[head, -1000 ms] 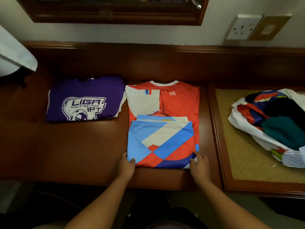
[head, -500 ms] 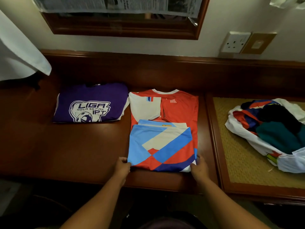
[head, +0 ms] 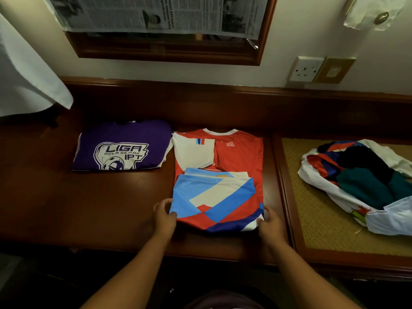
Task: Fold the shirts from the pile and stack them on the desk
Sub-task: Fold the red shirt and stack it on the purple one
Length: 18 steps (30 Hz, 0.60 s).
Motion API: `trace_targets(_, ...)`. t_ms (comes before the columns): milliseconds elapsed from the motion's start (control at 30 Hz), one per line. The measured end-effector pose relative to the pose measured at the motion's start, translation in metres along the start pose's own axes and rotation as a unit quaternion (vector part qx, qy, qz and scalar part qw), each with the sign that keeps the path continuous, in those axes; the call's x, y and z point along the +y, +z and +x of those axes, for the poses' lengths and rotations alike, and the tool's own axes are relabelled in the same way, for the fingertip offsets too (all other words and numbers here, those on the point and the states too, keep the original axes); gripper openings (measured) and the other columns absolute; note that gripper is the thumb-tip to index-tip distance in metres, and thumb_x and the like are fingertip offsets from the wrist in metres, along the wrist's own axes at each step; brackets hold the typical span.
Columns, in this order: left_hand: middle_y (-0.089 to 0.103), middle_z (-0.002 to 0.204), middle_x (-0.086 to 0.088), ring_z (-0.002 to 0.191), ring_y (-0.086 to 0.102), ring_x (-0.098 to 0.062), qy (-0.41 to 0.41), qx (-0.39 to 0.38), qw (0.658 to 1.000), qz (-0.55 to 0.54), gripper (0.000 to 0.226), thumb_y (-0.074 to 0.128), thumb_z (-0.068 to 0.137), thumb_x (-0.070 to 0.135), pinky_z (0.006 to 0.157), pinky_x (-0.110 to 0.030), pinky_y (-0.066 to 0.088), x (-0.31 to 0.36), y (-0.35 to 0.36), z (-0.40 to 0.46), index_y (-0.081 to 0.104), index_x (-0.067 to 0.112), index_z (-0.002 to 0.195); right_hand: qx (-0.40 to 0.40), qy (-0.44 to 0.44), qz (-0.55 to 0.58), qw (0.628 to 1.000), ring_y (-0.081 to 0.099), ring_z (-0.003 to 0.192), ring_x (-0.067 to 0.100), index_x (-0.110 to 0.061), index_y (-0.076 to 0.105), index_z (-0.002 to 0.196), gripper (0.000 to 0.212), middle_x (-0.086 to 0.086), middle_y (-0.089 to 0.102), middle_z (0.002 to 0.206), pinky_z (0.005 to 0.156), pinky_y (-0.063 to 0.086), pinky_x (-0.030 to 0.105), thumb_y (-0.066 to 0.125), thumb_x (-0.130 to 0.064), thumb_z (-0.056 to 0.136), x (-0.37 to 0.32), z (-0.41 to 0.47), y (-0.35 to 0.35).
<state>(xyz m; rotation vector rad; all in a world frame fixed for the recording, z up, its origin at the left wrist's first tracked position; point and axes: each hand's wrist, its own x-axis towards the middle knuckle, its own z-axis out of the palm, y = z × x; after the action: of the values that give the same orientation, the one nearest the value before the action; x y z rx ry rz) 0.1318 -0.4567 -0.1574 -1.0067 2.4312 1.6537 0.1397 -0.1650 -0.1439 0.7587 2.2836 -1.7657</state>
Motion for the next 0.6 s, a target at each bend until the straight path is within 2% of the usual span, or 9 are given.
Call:
trace_targets(33,0.049,0.119,-0.005,0.104,0.055,-0.023,0.032,0.003,0.999,0.01,0.038,0.05,0.079,-0.016,0.085,-0.032,0.048,0.004,-0.001,0.001,0.061,0.015,0.098,0.009,0.012,0.014,1.0,0.063,0.076,0.022,-0.017,0.054,0.119,0.044,0.01,0.066,0.092,0.061,0.051,0.028,0.046,0.013,0.088,-0.004,0.004,-0.001)
trace_targets(100,0.055,0.112,-0.005,0.095,0.057,-0.022,0.054,-0.005,0.999,0.002,0.032,0.048,0.083,-0.017,0.078,-0.027,0.045,0.015,-0.004,0.004,0.064,0.01,0.09,0.013,0.022,0.025,0.999,0.059,0.062,0.024,-0.015,0.058,0.113,0.04,0.012,0.066,0.081,0.055,0.049,0.031,0.045,0.012,0.088,-0.015,0.014,-0.003)
trace_targets(167,0.063,0.099,-0.005,0.076,0.057,-0.02,0.048,-0.012,0.999,-0.014,0.027,0.048,0.089,-0.01,0.063,-0.023,0.042,0.028,-0.006,0.007,0.066,0.011,0.085,0.016,0.019,0.02,0.999,0.048,0.05,0.023,-0.008,0.062,0.106,0.032,0.012,0.058,0.065,0.042,0.039,0.022,0.043,0.011,0.088,-0.029,0.025,-0.007)
trace_targets(233,0.066,0.09,-0.004,0.072,0.055,-0.014,0.04,-0.013,0.998,-0.039,0.024,0.049,0.091,-0.004,0.059,-0.017,0.042,0.04,-0.007,0.013,0.066,0.011,0.083,0.024,0.017,0.034,0.999,0.044,0.049,0.022,0.001,0.064,0.099,0.024,0.012,0.054,0.063,0.035,0.036,0.019,0.044,0.009,0.09,-0.043,0.036,-0.01)
trace_targets(300,0.066,0.086,-0.003,0.077,0.057,-0.013,0.028,-0.019,0.997,-0.076,0.023,0.05,0.089,-0.003,0.065,-0.016,0.044,0.051,-0.008,0.024,0.066,0.012,0.082,0.02,0.032,0.084,0.996,0.046,0.053,0.021,0.002,0.064,0.091,0.021,0.013,0.055,0.07,0.036,0.04,0.018,0.044,0.009,0.091,-0.059,0.047,-0.011)
trace_targets(367,0.067,0.091,-0.008,0.082,0.059,-0.015,0.013,-0.041,0.993,-0.106,0.023,0.052,0.089,-0.002,0.068,-0.022,0.046,0.063,-0.009,0.037,0.065,0.017,0.082,0.008,0.058,0.147,0.987,0.05,0.06,0.02,-0.002,0.062,0.085,0.023,0.014,0.057,0.077,0.038,0.044,0.018,0.042,0.009,0.091,-0.077,0.058,-0.012)
trace_targets(467,0.065,0.098,-0.007,0.086,0.06,-0.014,0.038,-0.069,0.993,-0.092,0.02,0.057,0.091,0.001,0.066,-0.02,0.048,0.081,-0.009,0.056,0.061,0.021,0.09,-0.037,0.084,0.198,0.976,0.053,0.068,0.021,0.003,0.06,0.096,0.028,0.014,0.055,0.081,0.048,0.049,0.023,0.035,0.01,0.085,-0.105,0.075,-0.014)
trace_targets(533,0.062,0.096,-0.002,0.087,0.059,-0.012,0.066,-0.071,0.993,-0.069,0.021,0.057,0.09,-0.001,0.068,-0.018,0.048,0.096,-0.007,0.069,0.06,0.02,0.094,-0.055,0.076,0.188,0.978,0.053,0.068,0.022,0.006,0.057,0.103,0.036,0.017,0.056,0.082,0.055,0.05,0.025,0.03,0.016,0.081,-0.117,0.09,-0.015)
trace_targets(600,0.062,0.093,0.001,0.084,0.06,-0.012,0.079,-0.063,0.994,-0.034,0.022,0.055,0.09,-0.001,0.07,-0.021,0.048,0.109,-0.004,0.086,0.061,0.02,0.096,-0.053,0.046,0.11,0.991,0.054,0.067,0.022,0.006,0.057,0.107,0.034,0.018,0.059,0.084,0.056,0.051,0.025,0.035,0.019,0.085,-0.126,0.107,-0.013)
